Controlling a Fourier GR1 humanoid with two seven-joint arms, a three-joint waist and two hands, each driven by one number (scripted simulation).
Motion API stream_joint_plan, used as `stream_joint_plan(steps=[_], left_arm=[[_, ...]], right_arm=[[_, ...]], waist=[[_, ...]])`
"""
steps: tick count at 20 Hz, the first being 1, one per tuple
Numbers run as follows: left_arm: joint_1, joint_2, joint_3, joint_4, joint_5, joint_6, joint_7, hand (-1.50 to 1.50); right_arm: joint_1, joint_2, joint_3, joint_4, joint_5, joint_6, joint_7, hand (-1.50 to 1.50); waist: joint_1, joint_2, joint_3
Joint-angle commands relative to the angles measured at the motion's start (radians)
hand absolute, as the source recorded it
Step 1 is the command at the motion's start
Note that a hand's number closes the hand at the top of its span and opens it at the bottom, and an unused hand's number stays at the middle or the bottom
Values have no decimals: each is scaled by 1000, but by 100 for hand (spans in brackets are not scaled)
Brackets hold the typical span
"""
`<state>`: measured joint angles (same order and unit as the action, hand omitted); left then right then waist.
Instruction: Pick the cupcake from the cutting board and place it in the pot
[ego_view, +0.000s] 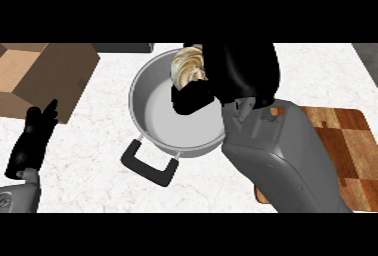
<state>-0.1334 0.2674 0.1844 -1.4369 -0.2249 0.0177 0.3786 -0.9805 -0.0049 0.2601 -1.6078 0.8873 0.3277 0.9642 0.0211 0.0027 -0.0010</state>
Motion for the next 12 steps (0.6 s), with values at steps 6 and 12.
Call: stream_joint_plan(steps=[6, 12], left_arm=[[-61, -22, -17, 84, -29, 23, -21, 0], [-57, -29, -22, 34, -37, 34, 16, 0]], right_arm=[[40, 5, 65, 271, -217, -326, -1, -150], [40, 5, 113, 272, -272, -676, -41, -150]], waist=[[0, 4, 0], [10, 3, 1]])
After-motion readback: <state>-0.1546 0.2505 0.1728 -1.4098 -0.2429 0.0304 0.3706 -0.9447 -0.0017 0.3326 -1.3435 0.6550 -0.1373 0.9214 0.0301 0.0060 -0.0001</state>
